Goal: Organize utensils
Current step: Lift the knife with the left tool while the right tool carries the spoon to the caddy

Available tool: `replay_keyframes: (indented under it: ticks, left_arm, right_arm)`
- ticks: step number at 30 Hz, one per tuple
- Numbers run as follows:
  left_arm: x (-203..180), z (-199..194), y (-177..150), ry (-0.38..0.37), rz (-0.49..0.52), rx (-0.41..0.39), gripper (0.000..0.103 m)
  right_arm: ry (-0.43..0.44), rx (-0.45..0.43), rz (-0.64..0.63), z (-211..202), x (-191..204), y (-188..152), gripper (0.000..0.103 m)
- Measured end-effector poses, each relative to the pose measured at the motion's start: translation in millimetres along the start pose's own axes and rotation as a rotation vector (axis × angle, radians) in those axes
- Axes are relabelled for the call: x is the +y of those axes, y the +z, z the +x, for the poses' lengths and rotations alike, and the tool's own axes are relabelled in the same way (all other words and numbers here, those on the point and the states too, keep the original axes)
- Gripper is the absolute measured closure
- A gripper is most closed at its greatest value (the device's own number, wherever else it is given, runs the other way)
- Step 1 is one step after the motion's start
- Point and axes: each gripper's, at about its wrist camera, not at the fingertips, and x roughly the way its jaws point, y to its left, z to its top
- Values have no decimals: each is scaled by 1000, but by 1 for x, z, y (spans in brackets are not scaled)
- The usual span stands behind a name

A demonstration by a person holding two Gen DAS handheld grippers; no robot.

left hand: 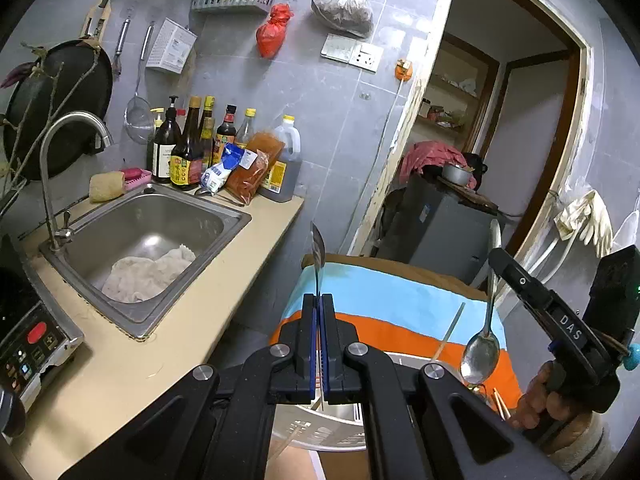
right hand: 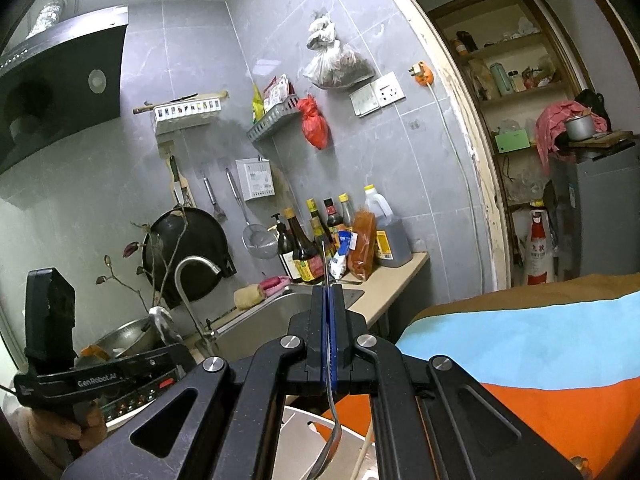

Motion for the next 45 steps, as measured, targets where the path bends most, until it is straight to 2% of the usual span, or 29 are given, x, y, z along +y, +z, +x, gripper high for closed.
replay_keyframes:
  ticks: [25,35,45]
  left_arm:
    - [6,40,-20,20,12,109,101]
    - [1,48,-31,14,9,128,101]
    - [-4,52,-41,3,21,163,101]
  right_arm:
    - [-31,43,16,18,-10,-13,101]
    - [-31,46,14,20,-13,-20,101]
    - [-41,127,-24,26,-7,-45,101]
